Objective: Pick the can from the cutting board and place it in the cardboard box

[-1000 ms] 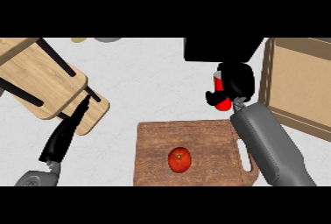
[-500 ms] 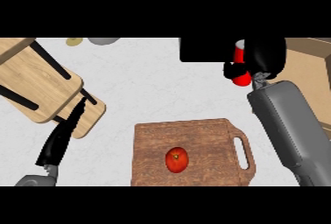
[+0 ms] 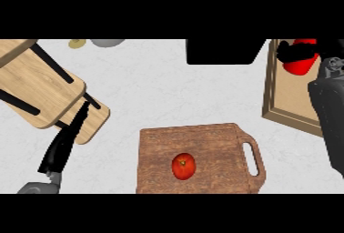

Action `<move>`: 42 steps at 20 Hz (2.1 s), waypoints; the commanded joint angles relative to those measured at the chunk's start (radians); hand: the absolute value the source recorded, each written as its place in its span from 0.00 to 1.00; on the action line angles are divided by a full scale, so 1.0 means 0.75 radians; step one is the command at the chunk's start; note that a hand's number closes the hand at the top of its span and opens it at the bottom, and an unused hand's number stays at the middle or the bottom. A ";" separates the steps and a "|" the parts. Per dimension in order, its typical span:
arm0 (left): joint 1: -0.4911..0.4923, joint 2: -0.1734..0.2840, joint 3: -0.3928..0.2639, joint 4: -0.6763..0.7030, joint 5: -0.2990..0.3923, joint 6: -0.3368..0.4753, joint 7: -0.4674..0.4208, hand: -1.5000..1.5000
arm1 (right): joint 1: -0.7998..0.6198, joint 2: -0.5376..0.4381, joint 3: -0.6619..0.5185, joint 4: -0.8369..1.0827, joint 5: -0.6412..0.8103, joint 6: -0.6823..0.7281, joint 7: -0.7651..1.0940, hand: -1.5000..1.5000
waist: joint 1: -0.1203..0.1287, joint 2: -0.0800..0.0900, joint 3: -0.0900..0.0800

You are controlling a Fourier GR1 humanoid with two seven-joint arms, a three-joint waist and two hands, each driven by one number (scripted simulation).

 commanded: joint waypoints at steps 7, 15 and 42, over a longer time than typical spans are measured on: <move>-0.140 0.016 0.040 -0.012 0.011 -0.060 0.063 0.50 | 0.083 -0.209 -0.225 0.251 -0.064 -0.083 -0.191 1.00 | 0.008 0.016 -0.008; -0.069 -0.051 -0.012 -0.019 -0.054 0.010 0.008 0.50 | 0.106 -0.194 -0.384 0.671 -0.195 -0.116 -0.295 1.00 | 0.030 0.027 -0.006; -0.114 -0.034 0.032 0.000 -0.045 -0.048 0.023 0.50 | 0.042 -0.312 -1.159 1.139 -1.075 -0.540 -1.392 0.00 | 0.021 0.027 -0.004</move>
